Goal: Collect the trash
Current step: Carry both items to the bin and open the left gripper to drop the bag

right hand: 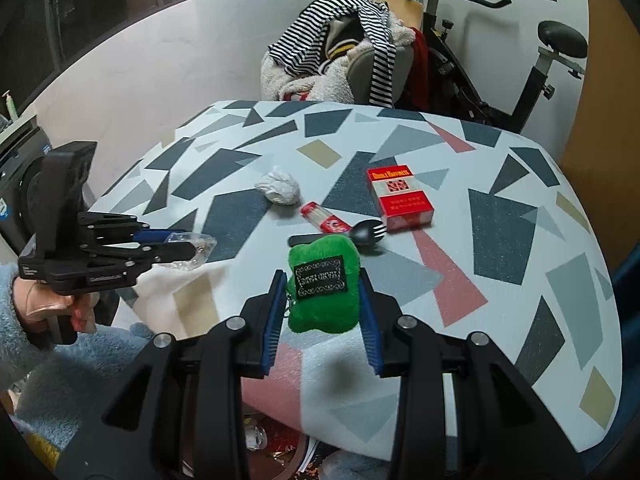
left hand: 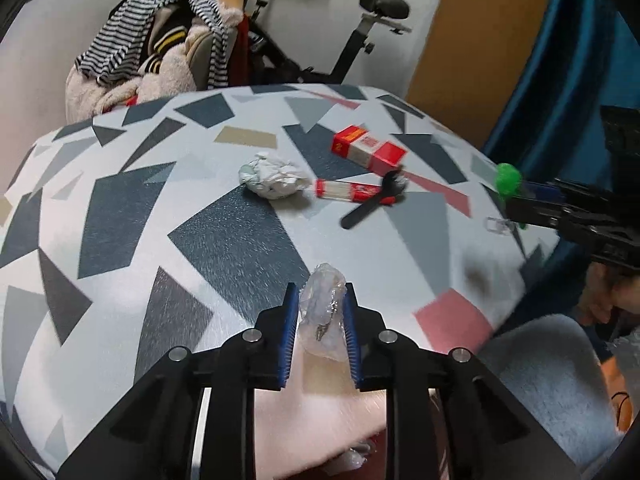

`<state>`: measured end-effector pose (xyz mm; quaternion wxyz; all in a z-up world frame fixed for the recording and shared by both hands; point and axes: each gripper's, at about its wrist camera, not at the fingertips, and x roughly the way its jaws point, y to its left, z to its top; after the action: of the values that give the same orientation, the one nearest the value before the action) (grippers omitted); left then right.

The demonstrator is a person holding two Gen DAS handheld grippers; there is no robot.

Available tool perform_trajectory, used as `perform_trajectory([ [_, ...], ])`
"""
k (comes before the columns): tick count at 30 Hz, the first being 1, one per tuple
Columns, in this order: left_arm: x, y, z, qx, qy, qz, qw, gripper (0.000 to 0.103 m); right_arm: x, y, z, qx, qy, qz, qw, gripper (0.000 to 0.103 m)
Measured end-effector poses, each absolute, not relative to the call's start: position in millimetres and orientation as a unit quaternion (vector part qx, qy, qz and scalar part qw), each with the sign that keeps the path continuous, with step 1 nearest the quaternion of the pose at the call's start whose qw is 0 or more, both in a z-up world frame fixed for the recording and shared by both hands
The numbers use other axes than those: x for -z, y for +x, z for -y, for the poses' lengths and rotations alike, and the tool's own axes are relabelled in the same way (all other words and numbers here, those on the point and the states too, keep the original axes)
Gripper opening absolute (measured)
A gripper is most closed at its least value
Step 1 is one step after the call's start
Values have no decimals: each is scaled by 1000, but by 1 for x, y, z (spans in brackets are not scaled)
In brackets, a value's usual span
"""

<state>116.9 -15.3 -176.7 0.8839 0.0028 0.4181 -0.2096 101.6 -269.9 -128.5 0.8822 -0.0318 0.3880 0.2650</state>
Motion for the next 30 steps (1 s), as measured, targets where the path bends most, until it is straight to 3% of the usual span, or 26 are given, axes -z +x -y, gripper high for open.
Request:
perform_trajectory([
  [10,152,28,13,232,10,-393,890,22,116,56,256,-293,-38,-380,876,37],
  [30,208,-45,29,275,49,-462,842,25,145,-3,253,-304,-30,-411,859,37],
])
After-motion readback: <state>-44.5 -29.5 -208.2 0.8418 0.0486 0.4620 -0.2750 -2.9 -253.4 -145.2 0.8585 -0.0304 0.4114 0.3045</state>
